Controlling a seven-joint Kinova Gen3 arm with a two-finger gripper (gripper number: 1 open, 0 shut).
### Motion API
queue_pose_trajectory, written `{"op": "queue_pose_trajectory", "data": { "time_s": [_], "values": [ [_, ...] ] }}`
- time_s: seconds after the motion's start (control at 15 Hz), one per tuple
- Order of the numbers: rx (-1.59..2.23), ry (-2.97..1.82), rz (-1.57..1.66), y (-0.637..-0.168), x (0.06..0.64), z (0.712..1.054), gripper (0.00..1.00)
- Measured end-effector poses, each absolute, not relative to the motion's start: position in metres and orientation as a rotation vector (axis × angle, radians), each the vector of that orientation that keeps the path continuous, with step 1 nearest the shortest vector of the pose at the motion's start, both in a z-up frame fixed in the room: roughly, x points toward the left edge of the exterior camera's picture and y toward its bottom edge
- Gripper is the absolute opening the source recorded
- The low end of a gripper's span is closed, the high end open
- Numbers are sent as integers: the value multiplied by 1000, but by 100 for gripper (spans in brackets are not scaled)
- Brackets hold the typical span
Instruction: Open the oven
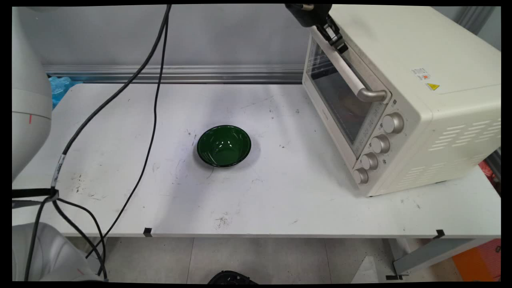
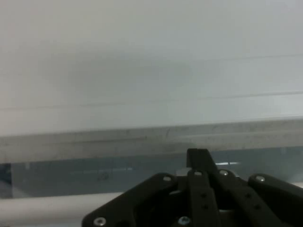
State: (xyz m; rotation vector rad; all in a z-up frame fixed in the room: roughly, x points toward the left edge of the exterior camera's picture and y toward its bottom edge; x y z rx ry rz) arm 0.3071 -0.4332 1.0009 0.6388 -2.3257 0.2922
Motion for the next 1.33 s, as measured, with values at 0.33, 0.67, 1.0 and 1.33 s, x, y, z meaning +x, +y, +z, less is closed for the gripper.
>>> {"op": "queue_pose_trajectory", "data": {
  "time_s": [0.33, 0.67, 1.0, 1.33],
  "values": [
    [641, -2334, 291, -430, 310, 993, 0],
    [650, -2357, 292, -422, 322, 987, 0],
    [654, -2386, 299, -413, 337, 983, 0],
    [659, -2421, 296, -402, 355, 976, 0]
  ]
}}
